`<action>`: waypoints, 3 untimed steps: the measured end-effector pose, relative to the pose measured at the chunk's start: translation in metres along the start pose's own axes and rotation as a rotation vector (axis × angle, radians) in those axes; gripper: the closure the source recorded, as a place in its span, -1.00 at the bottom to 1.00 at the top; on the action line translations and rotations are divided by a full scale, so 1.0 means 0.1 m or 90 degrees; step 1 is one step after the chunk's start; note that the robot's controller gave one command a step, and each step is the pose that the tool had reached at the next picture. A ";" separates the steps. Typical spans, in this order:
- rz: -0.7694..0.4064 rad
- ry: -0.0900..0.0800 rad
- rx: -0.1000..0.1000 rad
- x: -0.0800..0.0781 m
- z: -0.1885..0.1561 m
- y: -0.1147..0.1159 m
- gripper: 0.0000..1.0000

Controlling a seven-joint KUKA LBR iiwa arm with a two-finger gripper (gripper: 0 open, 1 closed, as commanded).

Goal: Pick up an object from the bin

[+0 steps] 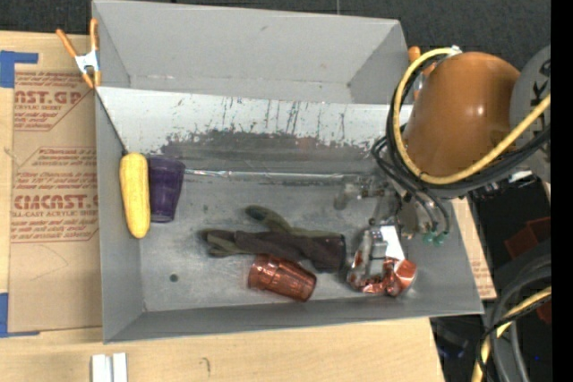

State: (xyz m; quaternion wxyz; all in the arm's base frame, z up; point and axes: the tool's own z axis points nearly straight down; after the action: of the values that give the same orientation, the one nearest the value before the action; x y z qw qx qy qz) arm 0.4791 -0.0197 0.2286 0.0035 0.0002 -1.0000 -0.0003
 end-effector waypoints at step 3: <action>-0.017 -0.007 0.000 -0.13 0.94 -0.03 -1.00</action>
Offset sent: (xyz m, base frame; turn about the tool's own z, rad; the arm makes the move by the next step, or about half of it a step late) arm 0.0095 0.0195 -0.0683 -0.1300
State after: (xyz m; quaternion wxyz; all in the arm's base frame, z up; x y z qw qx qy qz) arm 0.4919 -0.0229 0.1350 -0.0017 0.0137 -0.9999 -0.0005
